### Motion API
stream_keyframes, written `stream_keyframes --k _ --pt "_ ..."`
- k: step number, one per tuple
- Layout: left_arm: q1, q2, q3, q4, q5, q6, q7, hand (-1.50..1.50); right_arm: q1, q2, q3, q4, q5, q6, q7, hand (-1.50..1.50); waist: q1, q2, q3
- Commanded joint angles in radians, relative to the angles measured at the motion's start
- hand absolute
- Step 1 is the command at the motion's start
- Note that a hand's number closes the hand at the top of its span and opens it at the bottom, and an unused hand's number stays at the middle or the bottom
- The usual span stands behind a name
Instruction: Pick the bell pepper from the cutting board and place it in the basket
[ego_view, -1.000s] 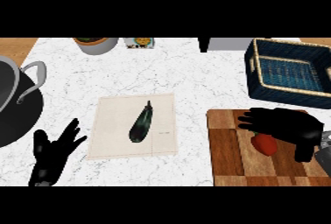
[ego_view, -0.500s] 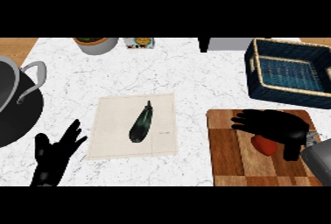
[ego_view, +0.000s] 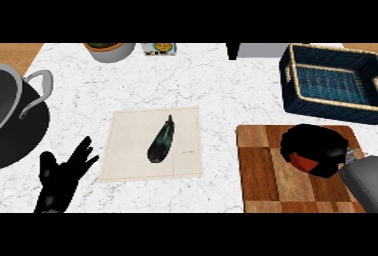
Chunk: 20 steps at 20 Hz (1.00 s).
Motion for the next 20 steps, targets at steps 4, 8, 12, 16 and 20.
stream_keyframes --k 4,8,12,16,20 --pt "-0.001 -0.036 -0.002 0.089 -0.032 0.004 0.007 0.00 -0.005 0.058 0.006 0.006 0.081 -0.058 -0.004 1.50 -0.004 0.007 -0.010" --pt "0.056 -0.061 -0.024 0.062 -0.043 0.017 -0.023 0.00 0.014 0.149 -0.074 -0.035 0.051 0.065 0.262 1.50 -0.021 -0.001 -0.013" --pt "0.058 -0.006 0.037 0.036 -0.010 0.007 0.011 0.00 0.031 0.302 -0.226 0.026 0.014 0.127 0.623 1.50 -0.058 -0.006 -0.016" --pt "0.079 -0.006 0.022 0.005 -0.021 0.009 0.029 0.00 -0.019 0.487 -0.264 -0.103 0.050 0.119 0.935 1.50 -0.041 -0.012 -0.013" --pt "0.068 -0.008 0.025 0.015 -0.007 -0.009 0.023 0.00 -0.043 0.595 -0.317 -0.267 -0.109 0.060 1.097 1.50 -0.040 -0.011 -0.010"
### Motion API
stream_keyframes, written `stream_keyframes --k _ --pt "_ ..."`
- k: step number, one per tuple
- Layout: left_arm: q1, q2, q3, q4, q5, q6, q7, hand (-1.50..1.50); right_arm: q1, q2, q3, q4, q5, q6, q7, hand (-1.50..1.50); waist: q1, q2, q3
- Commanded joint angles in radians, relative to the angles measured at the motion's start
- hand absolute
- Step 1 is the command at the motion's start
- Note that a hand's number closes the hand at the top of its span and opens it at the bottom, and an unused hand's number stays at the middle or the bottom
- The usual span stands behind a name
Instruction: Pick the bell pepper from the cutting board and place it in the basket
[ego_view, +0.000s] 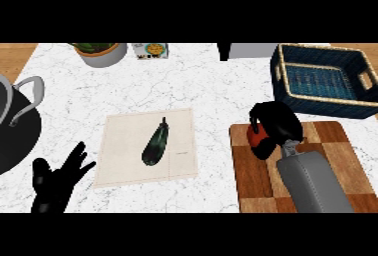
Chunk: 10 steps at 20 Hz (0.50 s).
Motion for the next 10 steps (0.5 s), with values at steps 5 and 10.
stream_keyframes --k 5,10 --pt "0.018 -0.024 -0.034 0.043 -0.010 -0.001 0.042 0.00 -0.134 0.110 -0.128 -0.288 -0.394 -0.259 0.298 1.50 0.026 0.007 -0.003" --pt "0.010 -0.010 -0.023 0.035 -0.015 -0.001 0.047 0.00 -0.308 0.111 -0.134 -0.499 -0.361 -0.221 0.633 1.50 0.022 0.007 -0.007"
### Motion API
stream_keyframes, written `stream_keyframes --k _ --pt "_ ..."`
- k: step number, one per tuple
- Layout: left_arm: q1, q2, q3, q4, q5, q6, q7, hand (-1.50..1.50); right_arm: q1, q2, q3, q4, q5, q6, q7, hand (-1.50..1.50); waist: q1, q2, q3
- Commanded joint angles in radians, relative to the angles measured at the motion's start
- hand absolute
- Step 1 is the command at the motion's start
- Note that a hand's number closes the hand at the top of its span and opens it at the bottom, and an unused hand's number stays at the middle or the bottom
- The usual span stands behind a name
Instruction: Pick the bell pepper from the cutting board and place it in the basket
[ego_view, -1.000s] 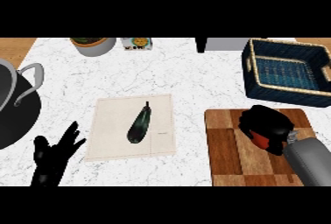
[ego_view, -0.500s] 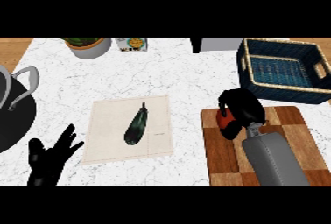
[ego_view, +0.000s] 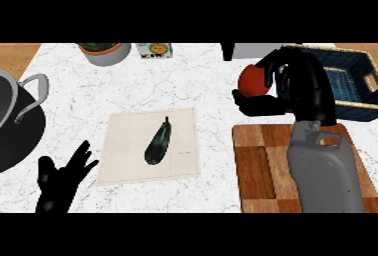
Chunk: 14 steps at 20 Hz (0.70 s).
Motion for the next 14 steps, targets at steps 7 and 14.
stream_keyframes --k 7,14 --pt "-0.045 0.036 0.037 0.026 0.035 -0.043 0.099 0.00 -0.306 -0.094 -0.181 -0.184 0.017 0.132 0.418 1.50 0.013 0.018 -0.007" --pt "-0.045 -0.020 0.001 0.133 -0.029 -0.021 0.004 0.00 -0.485 -0.309 -0.367 -0.013 -0.101 0.243 0.404 1.50 0.012 0.022 -0.007"
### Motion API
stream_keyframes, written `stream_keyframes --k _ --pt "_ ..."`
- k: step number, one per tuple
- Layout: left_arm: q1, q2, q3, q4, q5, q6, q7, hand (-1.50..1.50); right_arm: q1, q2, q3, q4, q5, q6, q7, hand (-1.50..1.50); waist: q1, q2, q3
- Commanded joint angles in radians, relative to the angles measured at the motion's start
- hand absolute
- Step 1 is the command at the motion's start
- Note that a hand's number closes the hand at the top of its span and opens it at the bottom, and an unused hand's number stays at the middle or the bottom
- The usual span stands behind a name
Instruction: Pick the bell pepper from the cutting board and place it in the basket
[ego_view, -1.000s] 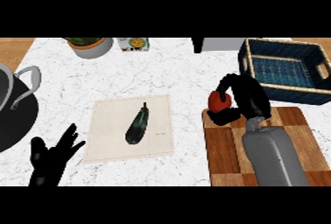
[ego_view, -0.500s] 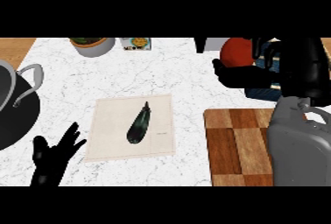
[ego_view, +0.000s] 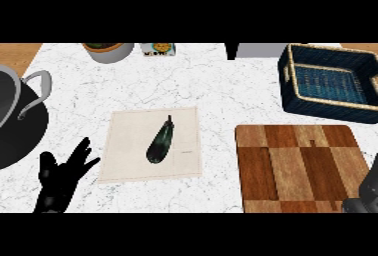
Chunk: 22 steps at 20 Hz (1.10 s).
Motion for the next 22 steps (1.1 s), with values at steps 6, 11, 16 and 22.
stream_keyframes --k 6,11,16,22 --pt "0.035 -0.013 0.001 0.059 0.002 -0.036 -0.014 0.00 -0.053 -0.163 -0.102 0.293 -0.040 -0.036 -0.124 1.50 0.012 0.012 -0.008" --pt "0.014 0.004 0.017 0.025 0.001 -0.042 0.024 0.00 -0.040 -0.259 -0.135 0.412 -0.080 -0.022 -0.230 1.50 0.010 0.010 -0.008" --pt "-0.022 -0.030 0.007 0.066 -0.025 -0.015 0.039 0.00 -0.011 -0.213 -0.134 0.493 -0.090 -0.132 -0.296 1.50 0.008 0.011 -0.008" --pt "-0.003 -0.031 0.011 0.052 -0.007 -0.041 0.029 0.00 -0.036 -0.230 -0.268 0.683 -0.192 -0.247 -0.417 1.50 0.017 0.015 -0.007"
